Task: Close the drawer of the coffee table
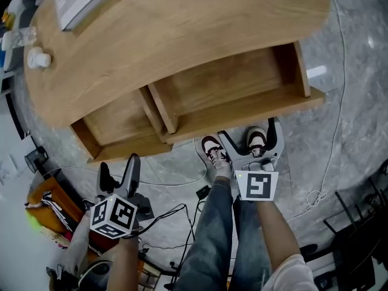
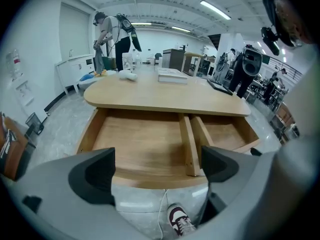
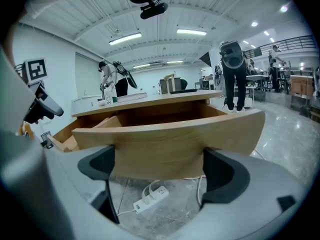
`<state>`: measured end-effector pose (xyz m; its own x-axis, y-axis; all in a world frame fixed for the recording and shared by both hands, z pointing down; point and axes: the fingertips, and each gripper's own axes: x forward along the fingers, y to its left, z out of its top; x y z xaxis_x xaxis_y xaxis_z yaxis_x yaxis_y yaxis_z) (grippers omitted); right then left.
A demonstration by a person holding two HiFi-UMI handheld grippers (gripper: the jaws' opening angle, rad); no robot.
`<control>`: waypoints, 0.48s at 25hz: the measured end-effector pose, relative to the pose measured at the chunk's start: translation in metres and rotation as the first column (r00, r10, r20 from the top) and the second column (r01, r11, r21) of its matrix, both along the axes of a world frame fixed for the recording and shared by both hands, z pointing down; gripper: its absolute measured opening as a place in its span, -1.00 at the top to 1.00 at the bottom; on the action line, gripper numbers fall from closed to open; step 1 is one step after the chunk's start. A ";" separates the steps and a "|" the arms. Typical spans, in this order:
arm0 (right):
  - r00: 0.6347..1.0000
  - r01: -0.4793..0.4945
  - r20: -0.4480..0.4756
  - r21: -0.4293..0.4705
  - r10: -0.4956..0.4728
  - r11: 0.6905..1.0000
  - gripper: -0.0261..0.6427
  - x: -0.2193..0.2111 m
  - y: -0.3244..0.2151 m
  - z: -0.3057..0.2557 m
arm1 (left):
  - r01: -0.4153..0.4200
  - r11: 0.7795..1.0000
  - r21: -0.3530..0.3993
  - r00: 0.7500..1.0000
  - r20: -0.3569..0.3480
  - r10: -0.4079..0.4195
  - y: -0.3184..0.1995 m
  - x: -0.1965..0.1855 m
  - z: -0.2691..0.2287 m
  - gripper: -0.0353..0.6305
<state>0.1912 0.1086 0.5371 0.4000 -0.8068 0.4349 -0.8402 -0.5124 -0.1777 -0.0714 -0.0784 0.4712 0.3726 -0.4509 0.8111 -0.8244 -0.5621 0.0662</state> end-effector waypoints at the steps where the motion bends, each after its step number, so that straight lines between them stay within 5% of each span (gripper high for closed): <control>1: 1.000 0.001 0.003 -0.002 -0.001 1.000 -0.75 0.001 0.000 -0.001 | 0.009 1.000 -0.004 1.000 -0.005 -0.009 -0.001 0.000 0.000 -0.72; 12: 0.999 0.048 -0.002 -0.070 -0.048 0.996 -0.74 0.000 0.002 0.001 | 0.052 0.999 -0.016 0.998 -0.022 -0.052 -0.008 0.001 -0.001 -0.72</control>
